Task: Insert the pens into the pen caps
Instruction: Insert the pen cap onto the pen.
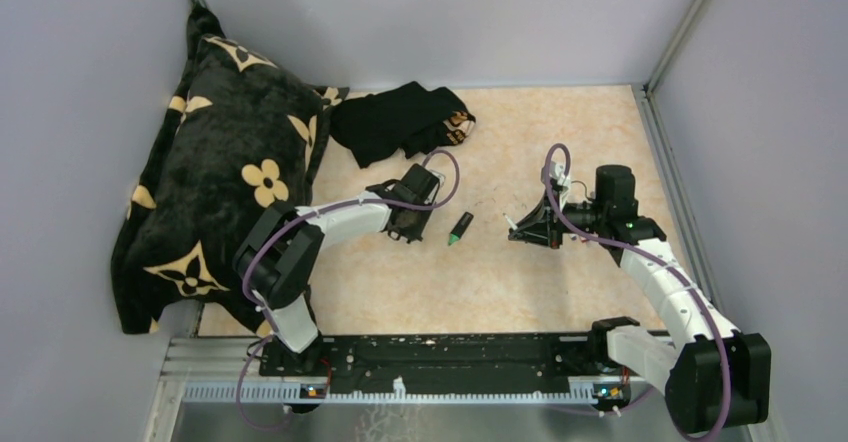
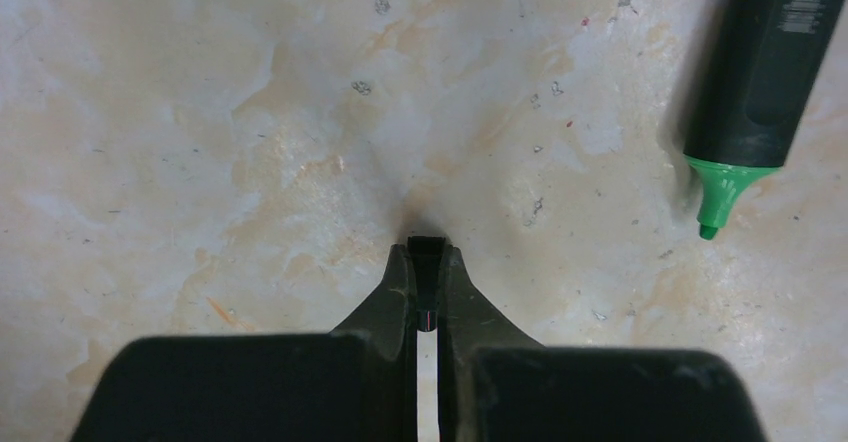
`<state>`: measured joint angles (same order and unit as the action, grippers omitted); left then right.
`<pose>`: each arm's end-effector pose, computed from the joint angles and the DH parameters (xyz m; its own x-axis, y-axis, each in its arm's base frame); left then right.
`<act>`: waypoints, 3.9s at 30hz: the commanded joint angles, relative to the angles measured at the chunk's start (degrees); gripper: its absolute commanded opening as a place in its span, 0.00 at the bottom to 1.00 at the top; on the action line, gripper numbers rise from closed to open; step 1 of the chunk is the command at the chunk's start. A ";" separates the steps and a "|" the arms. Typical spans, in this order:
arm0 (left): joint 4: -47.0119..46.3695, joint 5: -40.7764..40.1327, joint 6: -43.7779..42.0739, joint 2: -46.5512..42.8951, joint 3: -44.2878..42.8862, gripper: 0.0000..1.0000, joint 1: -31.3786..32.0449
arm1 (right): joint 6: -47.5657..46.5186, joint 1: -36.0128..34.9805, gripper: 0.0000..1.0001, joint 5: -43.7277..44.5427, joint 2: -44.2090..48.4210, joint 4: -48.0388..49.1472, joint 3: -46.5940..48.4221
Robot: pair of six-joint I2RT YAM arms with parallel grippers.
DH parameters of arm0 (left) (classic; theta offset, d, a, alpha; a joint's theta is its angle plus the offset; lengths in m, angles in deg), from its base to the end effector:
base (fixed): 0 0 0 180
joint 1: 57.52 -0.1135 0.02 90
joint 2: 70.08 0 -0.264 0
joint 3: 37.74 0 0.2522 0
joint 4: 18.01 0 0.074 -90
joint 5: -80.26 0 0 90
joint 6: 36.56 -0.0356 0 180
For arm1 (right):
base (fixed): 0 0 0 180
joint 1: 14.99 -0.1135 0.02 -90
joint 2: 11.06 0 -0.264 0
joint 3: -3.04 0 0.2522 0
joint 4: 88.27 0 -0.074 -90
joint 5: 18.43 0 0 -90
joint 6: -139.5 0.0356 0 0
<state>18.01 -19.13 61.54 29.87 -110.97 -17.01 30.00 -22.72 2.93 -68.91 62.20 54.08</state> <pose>0.2629 -0.2170 0.1631 -0.7514 0.4591 -0.4739 0.4830 0.8720 0.0790 0.1937 0.0598 0.2556 -0.2890 -0.1619 -0.9435 -0.9429 0.2185 0.2513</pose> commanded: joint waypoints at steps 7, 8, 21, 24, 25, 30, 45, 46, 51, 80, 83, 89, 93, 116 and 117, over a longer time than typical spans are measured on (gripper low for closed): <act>-19.23 17.07 7.67 -22.91 11.02 0.00 -0.41 | -4.81 0.17 0.00 -2.49 0.74 -1.49 2.21; -23.64 19.05 9.19 -26.11 13.55 0.00 -0.39 | -4.94 0.17 0.00 -2.66 0.75 -1.46 2.11; -80.66 32.59 31.64 -37.74 35.85 0.00 0.89 | -8.80 0.17 0.00 -9.03 1.08 -1.98 0.23; -87.27 29.26 32.91 -34.84 36.31 0.00 3.77 | -6.65 0.18 0.00 -10.93 1.08 0.73 -1.12; -88.82 27.75 32.55 -33.50 35.99 0.00 5.05 | -4.72 0.13 0.00 -11.40 1.11 2.54 -1.68; -96.58 19.31 31.27 -28.13 34.25 0.00 10.74 | -0.76 -0.42 0.00 -11.49 0.64 7.25 -2.65; -119.69 5.98 33.51 -11.48 30.51 0.00 16.27 | 7.99 -2.28 0.00 -11.01 0.45 15.24 -4.11; -120.18 5.74 33.42 -10.69 30.06 0.00 16.55 | 9.07 -2.39 0.00 -10.88 0.45 16.10 -4.33; -122.61 4.89 33.14 -7.84 28.59 0.00 17.50 | 14.44 -3.09 0.00 -8.99 0.11 21.97 -5.63; -124.65 3.74 32.13 -8.41 28.29 0.00 17.94 | 11.87 -3.86 0.00 -3.26 -0.69 18.82 -6.08; -124.73 3.84 32.24 -8.39 28.10 0.00 17.93 | 11.30 -4.09 0.00 -3.41 -0.77 18.52 -6.15; -124.92 3.68 32.15 -8.66 28.08 0.00 17.94 | 10.82 -4.24 0.00 -3.41 -0.73 18.27 -6.16; -124.85 3.84 32.32 -8.65 28.08 0.00 17.94 | 10.89 -4.28 0.00 -2.85 -0.77 18.31 -6.25; -124.91 3.50 33.10 -8.37 28.35 0.00 18.03 | 12.33 -4.40 0.00 -0.99 -0.35 19.69 -6.34; -124.92 3.50 33.16 -8.32 28.41 0.00 18.07 | 12.57 -4.40 0.00 -1.05 -0.27 19.86 -6.34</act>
<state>-89.24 -15.17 94.20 22.04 -81.63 0.63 42.19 -26.50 2.01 -69.37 80.10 47.45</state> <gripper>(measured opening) 0.031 0.050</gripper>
